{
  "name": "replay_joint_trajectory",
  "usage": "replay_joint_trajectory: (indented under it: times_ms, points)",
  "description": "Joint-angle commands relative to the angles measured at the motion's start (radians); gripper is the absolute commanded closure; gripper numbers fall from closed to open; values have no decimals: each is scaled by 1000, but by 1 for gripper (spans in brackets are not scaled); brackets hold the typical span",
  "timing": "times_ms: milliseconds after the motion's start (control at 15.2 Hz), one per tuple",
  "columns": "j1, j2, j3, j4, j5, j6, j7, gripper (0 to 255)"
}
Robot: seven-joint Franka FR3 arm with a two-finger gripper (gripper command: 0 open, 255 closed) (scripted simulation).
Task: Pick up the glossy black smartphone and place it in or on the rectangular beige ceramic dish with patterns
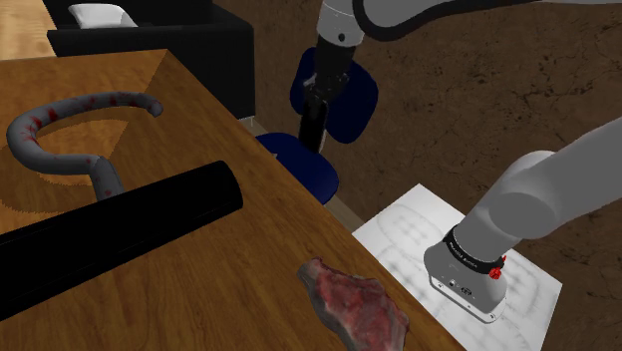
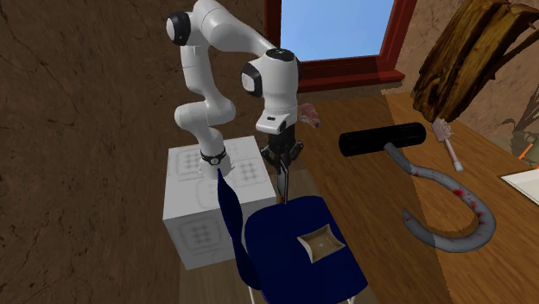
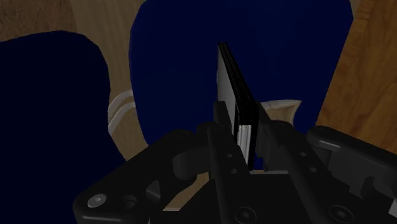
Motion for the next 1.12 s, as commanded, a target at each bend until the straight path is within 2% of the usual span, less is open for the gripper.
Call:
replay_joint_trajectory:
  times_ms: [0,396,660,726,1056]
  points:
    - [-11,80,24,89,-27,-11,33,255]
    - [-21,333,82,380,-141,-69,132,255]
    - [8,516,104,611,-234,-142,197,255]
    - [25,581,107,699,-267,-174,216,255]
    - [24,582,102,633,-269,-107,220,255]
